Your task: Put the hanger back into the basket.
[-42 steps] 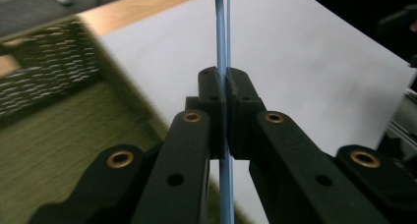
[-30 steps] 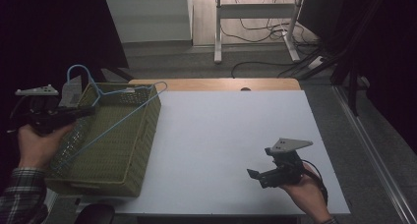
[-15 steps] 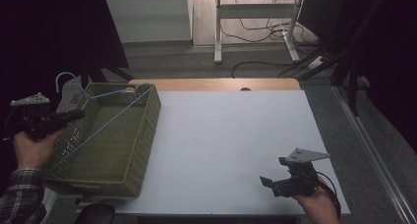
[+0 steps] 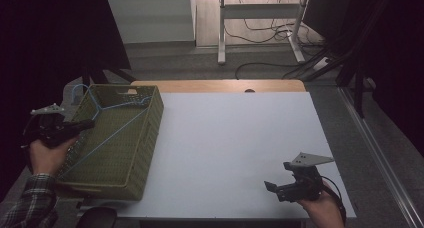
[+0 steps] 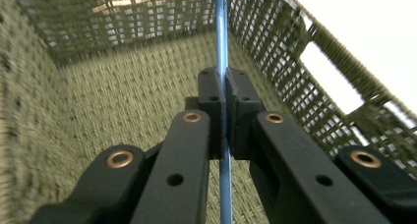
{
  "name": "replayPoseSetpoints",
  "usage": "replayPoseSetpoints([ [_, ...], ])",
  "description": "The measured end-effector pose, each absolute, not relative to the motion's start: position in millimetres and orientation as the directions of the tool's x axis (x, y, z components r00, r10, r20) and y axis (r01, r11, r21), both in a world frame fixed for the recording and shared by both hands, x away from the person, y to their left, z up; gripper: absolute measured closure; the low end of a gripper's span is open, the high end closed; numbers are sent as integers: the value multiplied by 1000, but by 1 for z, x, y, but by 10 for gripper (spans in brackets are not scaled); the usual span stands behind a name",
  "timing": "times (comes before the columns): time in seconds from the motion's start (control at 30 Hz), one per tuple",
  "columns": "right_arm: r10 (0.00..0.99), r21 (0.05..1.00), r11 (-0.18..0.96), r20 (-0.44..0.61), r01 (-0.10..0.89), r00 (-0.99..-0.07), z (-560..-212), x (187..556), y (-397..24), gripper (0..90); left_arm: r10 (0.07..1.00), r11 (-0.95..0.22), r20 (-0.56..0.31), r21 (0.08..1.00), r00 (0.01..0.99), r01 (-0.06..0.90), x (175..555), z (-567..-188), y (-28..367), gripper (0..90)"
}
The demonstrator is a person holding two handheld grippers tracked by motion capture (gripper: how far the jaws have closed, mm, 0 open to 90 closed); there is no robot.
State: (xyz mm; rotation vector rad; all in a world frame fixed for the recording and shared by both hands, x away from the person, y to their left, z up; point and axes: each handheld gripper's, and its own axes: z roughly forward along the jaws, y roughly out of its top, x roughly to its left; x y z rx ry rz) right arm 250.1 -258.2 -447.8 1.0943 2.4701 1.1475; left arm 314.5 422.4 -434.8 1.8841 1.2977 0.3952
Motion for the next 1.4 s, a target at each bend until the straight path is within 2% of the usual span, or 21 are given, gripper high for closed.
replayPoseSetpoints([
  [0.1,703,721,426,116,546,-702,-449,250,-259,47,895,-168,-159,746,417,644,315,-440,421,855],
  [0.27,706,722,418,123,551,-697,-450,249,-260,47,914,-126,-153,772,375,623,305,-433,422,567],
  [0.37,707,724,414,125,551,-696,-450,249,-262,46,908,-109,-176,778,381,619,296,-428,422,443],
  [0.47,709,726,412,125,551,-694,-450,248,-262,46,900,-104,-185,788,394,607,288,-423,417,346],
  [0.67,710,739,397,130,545,-693,-448,246,-264,37,850,-126,-212,808,483,576,269,-409,390,181],
  [0.87,712,743,396,123,540,-692,-447,242,-264,27,789,-152,-241,816,566,559,254,-405,359,96],
  [1.13,712,747,402,108,529,-694,-446,237,-266,25,721,-188,-261,818,642,544,238,-409,318,66],
  [1.3,711,744,408,104,529,-695,-447,234,-265,25,714,-229,-235,812,660,537,229,-416,293,44],
  [1.4,710,742,411,104,530,-696,-448,232,-264,25,727,-282,-187,795,661,536,223,-422,277,13],
])
